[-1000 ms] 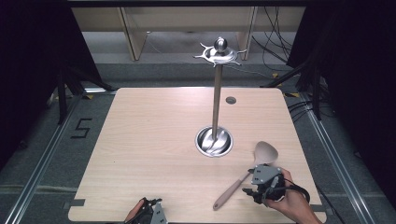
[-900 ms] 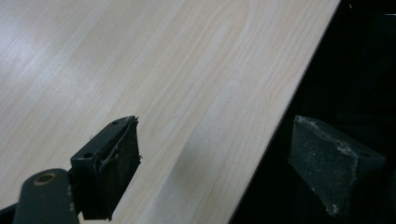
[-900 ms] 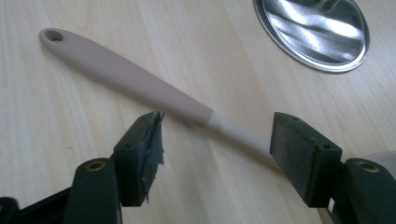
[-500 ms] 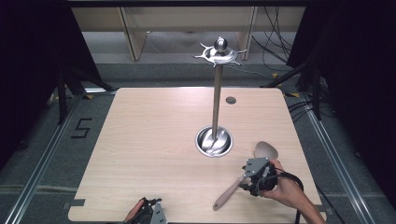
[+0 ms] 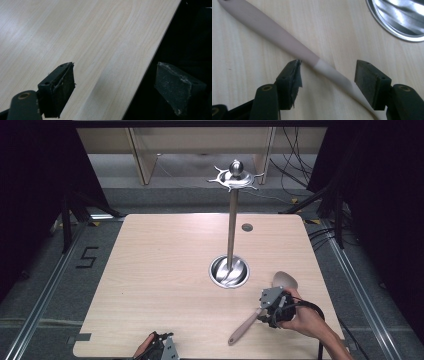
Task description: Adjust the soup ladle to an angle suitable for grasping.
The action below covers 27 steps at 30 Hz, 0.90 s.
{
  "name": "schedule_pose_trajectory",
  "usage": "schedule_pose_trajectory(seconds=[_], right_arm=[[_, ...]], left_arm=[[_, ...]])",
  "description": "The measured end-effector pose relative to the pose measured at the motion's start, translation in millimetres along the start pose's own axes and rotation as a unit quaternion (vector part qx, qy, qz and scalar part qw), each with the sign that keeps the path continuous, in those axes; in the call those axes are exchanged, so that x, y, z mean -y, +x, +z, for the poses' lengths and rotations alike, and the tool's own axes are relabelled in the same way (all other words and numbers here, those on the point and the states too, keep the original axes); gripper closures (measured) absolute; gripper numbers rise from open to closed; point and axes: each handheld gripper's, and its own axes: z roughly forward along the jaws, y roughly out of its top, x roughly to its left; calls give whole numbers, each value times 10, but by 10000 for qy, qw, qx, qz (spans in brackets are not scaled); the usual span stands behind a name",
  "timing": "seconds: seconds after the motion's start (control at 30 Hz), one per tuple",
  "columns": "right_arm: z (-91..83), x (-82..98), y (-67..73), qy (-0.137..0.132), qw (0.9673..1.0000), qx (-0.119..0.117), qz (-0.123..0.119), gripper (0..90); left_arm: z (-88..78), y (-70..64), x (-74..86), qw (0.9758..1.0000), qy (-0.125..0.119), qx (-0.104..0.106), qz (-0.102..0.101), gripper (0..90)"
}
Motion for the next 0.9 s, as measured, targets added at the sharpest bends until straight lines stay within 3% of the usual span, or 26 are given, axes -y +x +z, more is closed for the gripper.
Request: schedule_pose_trajectory(seconds=[0.1,0.13,0.23,0.27,0.3,0.43,0.57,0.67,0.73,0.77,0.8,0.87,0.9], right_arm=[[26,-16,12,126,9999,-83,-13,392],[47,-24,7,102,9998,-82,-160,398],[90,-50,17,185,9993,-244,-224,408],[94,-54,39,263,9993,-268,-59,412],[118,-68,16,256,9988,-278,-303,414],[137,-76,16,318,9986,-294,-294,414],[160,-79,-9,344,9977,-375,-442,424],[167,-83,0,390,9978,-350,-395,424],[180,-95,-32,444,9972,-485,-358,425],[174,-102,-21,511,9974,-457,-242,429],[184,-121,-42,531,9966,-452,-442,438],[174,-152,-9,733,9956,-431,-401,467],[182,-175,-17,764,9947,-445,-520,474]], left_arm=[[-8,2,1,10000,-15,25,1,154],[-8,2,1,10000,-15,25,1,154],[-9,-2,-1,10000,1,-35,15,154],[-9,-2,-1,10000,1,-35,15,154],[-13,0,-3,10000,-5,-34,15,154],[-15,0,-1,10000,-10,-72,20,154],[-10,-4,-3,10000,2,-25,18,154],[-9,-5,-3,10000,2,-30,16,153],[-8,-5,-3,10000,6,-33,15,154],[-9,-4,-3,10000,9,-37,24,154],[-9,-4,-3,10000,9,-37,24,154],[-10,-3,-3,10000,2,-23,11,154],[-10,-3,-3,10000,-1,-19,14,154]])
